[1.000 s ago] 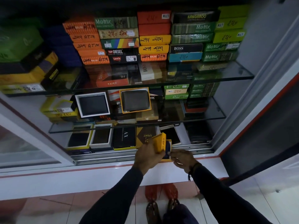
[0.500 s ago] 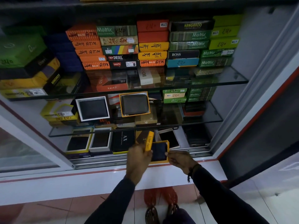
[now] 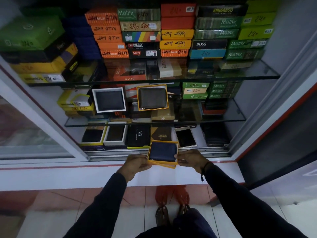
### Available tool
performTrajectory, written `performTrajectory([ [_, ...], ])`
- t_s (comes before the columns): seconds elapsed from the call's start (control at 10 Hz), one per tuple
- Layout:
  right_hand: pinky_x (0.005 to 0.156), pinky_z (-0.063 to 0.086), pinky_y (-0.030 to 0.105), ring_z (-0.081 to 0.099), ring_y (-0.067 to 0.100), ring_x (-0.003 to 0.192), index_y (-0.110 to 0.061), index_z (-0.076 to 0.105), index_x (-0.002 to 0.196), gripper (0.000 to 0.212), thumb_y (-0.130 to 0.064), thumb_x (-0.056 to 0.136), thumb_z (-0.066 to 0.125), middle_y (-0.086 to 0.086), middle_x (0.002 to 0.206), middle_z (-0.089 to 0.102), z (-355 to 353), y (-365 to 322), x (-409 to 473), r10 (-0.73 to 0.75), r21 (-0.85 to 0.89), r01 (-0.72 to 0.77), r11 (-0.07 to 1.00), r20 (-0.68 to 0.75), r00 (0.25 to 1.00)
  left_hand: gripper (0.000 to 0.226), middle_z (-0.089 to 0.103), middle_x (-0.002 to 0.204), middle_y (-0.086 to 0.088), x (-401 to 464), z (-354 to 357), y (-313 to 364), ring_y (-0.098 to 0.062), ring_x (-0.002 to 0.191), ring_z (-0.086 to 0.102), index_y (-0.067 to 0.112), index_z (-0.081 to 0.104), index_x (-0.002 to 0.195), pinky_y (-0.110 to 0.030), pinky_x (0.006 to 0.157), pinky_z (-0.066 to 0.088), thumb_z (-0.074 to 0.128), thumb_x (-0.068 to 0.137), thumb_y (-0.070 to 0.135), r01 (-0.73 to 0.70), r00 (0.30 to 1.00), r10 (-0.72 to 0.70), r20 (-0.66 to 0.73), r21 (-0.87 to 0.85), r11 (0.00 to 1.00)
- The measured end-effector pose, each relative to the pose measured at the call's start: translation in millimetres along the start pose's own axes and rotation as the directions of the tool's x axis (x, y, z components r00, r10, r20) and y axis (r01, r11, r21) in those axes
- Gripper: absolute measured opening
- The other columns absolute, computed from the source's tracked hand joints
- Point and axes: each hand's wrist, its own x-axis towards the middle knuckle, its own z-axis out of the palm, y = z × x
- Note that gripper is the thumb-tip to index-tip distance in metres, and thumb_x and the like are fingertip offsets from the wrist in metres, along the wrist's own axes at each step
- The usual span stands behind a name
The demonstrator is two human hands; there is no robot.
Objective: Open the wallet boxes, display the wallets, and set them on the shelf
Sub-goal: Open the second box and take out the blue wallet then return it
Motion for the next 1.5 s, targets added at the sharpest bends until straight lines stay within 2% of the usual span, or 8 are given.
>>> performTrajectory([
  [0.3, 0.077, 0.063, 0.05, 0.073, 0.034, 0.078, 0.011, 0.071, 0.09, 0.026, -0.013, 0.08, 0.076, 0.025, 0.087, 0.073, 17, 6, 4, -0.002, -0.379, -0.065, 0.923, -0.175, 0.985, 0.024, 0.076, 0.102, -0.027, 14, 3, -38, -0.028, 0.084, 0.075, -0.006, 0.069, 0.108, -0.035, 0.082, 0.064, 0.067, 0.094, 0.013, 0.141, 0.99, -0.139, -0.027, 0.306, 0.941],
  [0.5, 0.07, 0.059, 0.045, 0.066, 0.038, 0.067, 0.011, 0.064, 0.074, 0.016, 0.007, 0.088, 0.057, 0.032, 0.08, 0.07, 8, 27, -5, 0.192, -0.149, -0.206, 0.967, -0.107, 0.976, 0.025, 0.074, 0.087, -0.021, 10, -11, -41, -0.038, 0.09, 0.075, -0.009, 0.071, 0.103, -0.048, 0.094, 0.06, 0.075, 0.089, 0.012, 0.182, 0.979, -0.202, 0.011, 0.381, 0.906],
  [0.7, 0.064, 0.063, 0.027, 0.075, 0.021, 0.08, -0.016, 0.071, 0.085, 0.017, -0.009, 0.07, 0.077, 0.01, 0.093, 0.076, 14, 53, 0, 0.194, -0.401, -0.265, 0.877, -0.208, 0.959, 0.011, 0.076, 0.077, -0.017, 10, -8, -55, -0.035, 0.089, 0.078, 0.001, 0.072, 0.081, -0.045, 0.086, 0.064, 0.076, 0.087, 0.01, 0.233, 0.964, -0.264, -0.018, 0.532, 0.814],
  [0.9, 0.068, 0.048, 0.022, 0.071, 0.02, 0.104, -0.019, 0.054, 0.065, 0.022, -0.021, 0.086, 0.057, -0.005, 0.082, 0.065, 36, 60, 11, 0.008, -0.472, -0.217, 0.855, -0.405, 0.914, 0.019, 0.075, 0.089, -0.014, 19, 3, -54, -0.03, 0.089, 0.078, 0.012, 0.062, 0.069, -0.041, 0.077, 0.066, 0.068, 0.084, 0.002, 0.202, 0.977, -0.118, -0.176, 0.613, 0.764],
  [1.0, 0.063, 0.059, 0.027, 0.074, 0.023, 0.09, -0.021, 0.065, 0.067, 0.012, -0.024, 0.077, 0.071, -0.001, 0.081, 0.073, 44, 56, 10, -0.125, -0.658, -0.147, 0.739, -0.349, 0.929, 0.007, 0.078, 0.095, -0.018, 21, 3, -54, -0.028, 0.082, 0.079, 0.006, 0.067, 0.078, -0.041, 0.07, 0.067, 0.068, 0.084, 0.002, 0.213, 0.972, -0.111, -0.207, 0.586, 0.782],
  [1.1, 0.079, 0.058, 0.03, 0.071, 0.027, 0.1, -0.01, 0.072, 0.106, 0.047, -0.046, 0.076, 0.076, 0.008, 0.109, 0.074, 50, 56, 10, -0.129, -0.746, -0.127, 0.654, -0.275, 0.953, 0.006, 0.076, 0.087, -0.013, 22, 3, -58, -0.028, 0.081, 0.079, 0.006, 0.067, 0.079, -0.04, 0.07, 0.067, 0.07, 0.084, 0.005, 0.232, 0.966, -0.112, -0.235, 0.582, 0.78],
  [1.3, 0.087, 0.056, 0.033, 0.064, 0.028, 0.113, -0.008, 0.06, 0.126, 0.072, -0.048, 0.072, 0.081, 0.011, 0.124, 0.067, 62, 55, 12, -0.012, -0.671, -0.193, 0.716, -0.289, 0.957, 0.026, 0.078, 0.092, -0.009, 33, 0, -66, -0.021, 0.081, 0.076, 0.003, 0.074, 0.09, -0.035, 0.07, 0.066, 0.088, 0.072, 0.016, 0.217, 0.961, -0.033, -0.273, 0.679, 0.702],
  [1.5, 0.089, 0.059, 0.038, 0.067, 0.025, 0.105, -0.022, 0.057, 0.083, 0.041, -0.038, 0.065, 0.09, 0.007, 0.11, 0.07, 63, 56, 7, -0.083, -0.578, -0.071, 0.813, -0.236, 0.968, 0.019, 0.077, 0.091, -0.011, 26, -3, -53, -0.019, 0.076, 0.073, 0.002, 0.071, 0.086, -0.028, 0.056, 0.059, 0.083, 0.075, 0.011, 0.196, 0.975, -0.056, -0.214, 0.715, 0.671],
])
